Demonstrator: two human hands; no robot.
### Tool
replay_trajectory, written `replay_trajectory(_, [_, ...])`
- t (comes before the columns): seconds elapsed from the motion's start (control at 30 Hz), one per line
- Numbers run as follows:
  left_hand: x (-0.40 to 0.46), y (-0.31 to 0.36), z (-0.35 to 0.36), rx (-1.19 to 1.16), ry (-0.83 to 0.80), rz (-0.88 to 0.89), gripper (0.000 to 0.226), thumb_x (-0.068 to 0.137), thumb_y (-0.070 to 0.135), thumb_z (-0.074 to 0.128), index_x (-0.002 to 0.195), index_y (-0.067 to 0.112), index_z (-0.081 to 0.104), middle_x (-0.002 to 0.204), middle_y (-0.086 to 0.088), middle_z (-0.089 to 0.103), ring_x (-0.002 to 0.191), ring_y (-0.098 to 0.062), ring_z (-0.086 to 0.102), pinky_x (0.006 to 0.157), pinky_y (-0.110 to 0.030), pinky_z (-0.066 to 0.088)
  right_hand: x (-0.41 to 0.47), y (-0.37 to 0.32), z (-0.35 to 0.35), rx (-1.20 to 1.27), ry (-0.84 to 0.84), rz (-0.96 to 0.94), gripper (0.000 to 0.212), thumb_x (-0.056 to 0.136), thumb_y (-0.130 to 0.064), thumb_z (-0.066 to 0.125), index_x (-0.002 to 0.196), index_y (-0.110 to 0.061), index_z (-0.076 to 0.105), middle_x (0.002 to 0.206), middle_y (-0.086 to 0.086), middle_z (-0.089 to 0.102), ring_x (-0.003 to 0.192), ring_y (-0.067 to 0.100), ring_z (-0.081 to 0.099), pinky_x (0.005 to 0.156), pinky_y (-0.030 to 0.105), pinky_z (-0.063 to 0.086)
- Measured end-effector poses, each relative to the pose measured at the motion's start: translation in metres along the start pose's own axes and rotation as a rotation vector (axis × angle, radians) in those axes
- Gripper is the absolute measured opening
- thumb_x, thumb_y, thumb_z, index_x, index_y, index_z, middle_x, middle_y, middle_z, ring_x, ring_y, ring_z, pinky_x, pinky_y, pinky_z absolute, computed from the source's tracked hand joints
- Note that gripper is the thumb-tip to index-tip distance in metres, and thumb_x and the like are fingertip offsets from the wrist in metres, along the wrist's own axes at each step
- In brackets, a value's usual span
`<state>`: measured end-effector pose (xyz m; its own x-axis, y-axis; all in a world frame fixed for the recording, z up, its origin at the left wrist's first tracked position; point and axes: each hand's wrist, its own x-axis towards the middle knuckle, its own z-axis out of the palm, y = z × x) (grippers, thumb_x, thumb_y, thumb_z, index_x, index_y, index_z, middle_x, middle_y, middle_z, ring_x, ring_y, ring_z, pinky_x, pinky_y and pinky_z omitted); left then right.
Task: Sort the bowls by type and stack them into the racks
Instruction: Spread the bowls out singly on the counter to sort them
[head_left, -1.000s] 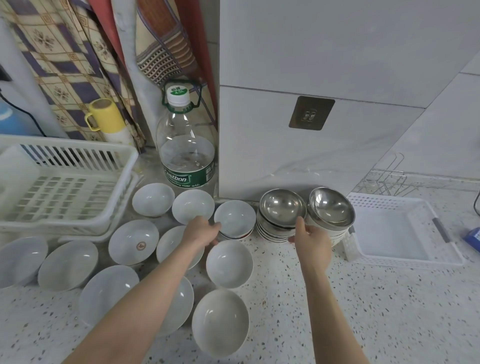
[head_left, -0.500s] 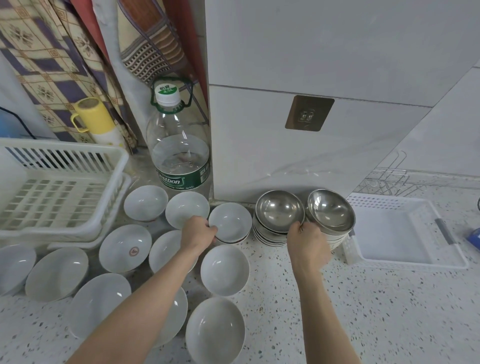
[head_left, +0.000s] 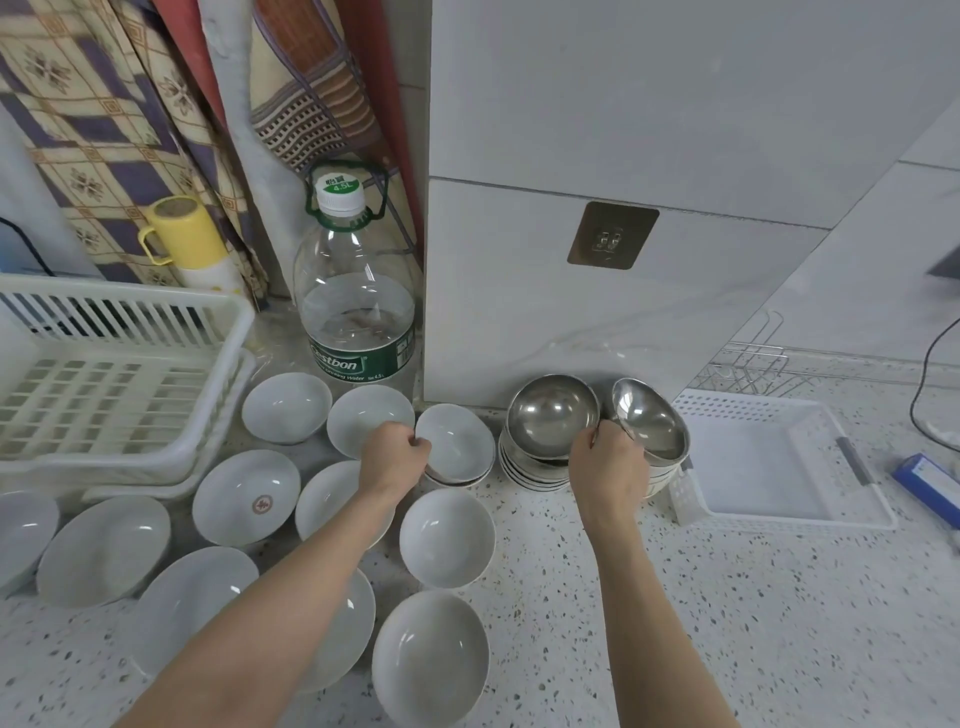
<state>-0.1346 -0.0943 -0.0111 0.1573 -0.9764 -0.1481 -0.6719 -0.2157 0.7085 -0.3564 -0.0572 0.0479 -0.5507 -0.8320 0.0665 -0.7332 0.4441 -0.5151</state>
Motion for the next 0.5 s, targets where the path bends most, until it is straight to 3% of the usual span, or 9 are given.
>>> replay_trajectory(0.07, [-0.003,0.006,-0.005,0.037,0.014,0.068,0.047,0.081,0.003,0.059,0.045,0.012,0.031,0.044,-0.006,0.031,0.053,-0.028,0.030,0.050,-0.035,0.018,0.000,-0.003,-0.003,-0.029,0.011,-0.032,0.030,0.098,-0.011,0.040,0.070,-0.006,0.049,0.061,0.006,0.047,0.057,0.023,0.042,0.050,0.027,0.027])
replay_trajectory(0.17, [-0.007,0.016,-0.014,0.086,0.027,0.170,0.050,0.082,0.004,0.059,0.045,0.016,0.026,0.043,0.001,0.022,0.054,-0.027,0.028,0.052,-0.036,0.014,-0.001,-0.005,-0.008,-0.032,0.030,-0.062,0.031,0.097,-0.011,0.040,0.067,-0.007,0.046,0.056,0.003,0.043,0.051,0.020,0.037,0.048,0.026,0.024])
replay_trajectory(0.27, [-0.011,0.022,-0.025,0.079,0.059,0.224,0.052,0.083,0.004,0.058,0.046,0.018,0.024,0.043,0.002,0.022,0.053,-0.025,0.026,0.051,-0.035,0.015,-0.004,-0.008,-0.012,0.018,0.052,-0.080,0.035,0.096,-0.010,0.042,0.061,-0.010,0.038,0.051,0.001,0.037,0.047,0.017,0.031,0.046,0.026,0.021])
replay_trajectory(0.37, [-0.014,0.024,-0.035,0.020,0.087,0.237,0.052,0.084,0.003,0.057,0.046,0.018,0.026,0.043,0.000,0.026,0.050,-0.023,0.025,0.050,-0.035,0.016,-0.009,-0.009,-0.016,0.141,0.083,-0.060,0.040,0.098,-0.015,0.045,0.059,-0.010,0.041,0.049,0.000,0.039,0.045,0.015,0.031,0.046,0.025,0.024])
replay_trajectory(0.5, [-0.021,0.018,-0.047,-0.121,0.113,0.119,0.038,0.082,0.001,0.056,0.047,0.007,0.041,0.046,-0.009,0.041,0.049,-0.023,0.035,0.052,-0.031,0.025,-0.022,-0.004,-0.022,0.307,0.109,0.008,0.041,0.096,-0.015,0.046,0.056,-0.008,0.043,0.050,0.008,0.046,0.048,0.017,0.034,0.049,0.025,0.027])
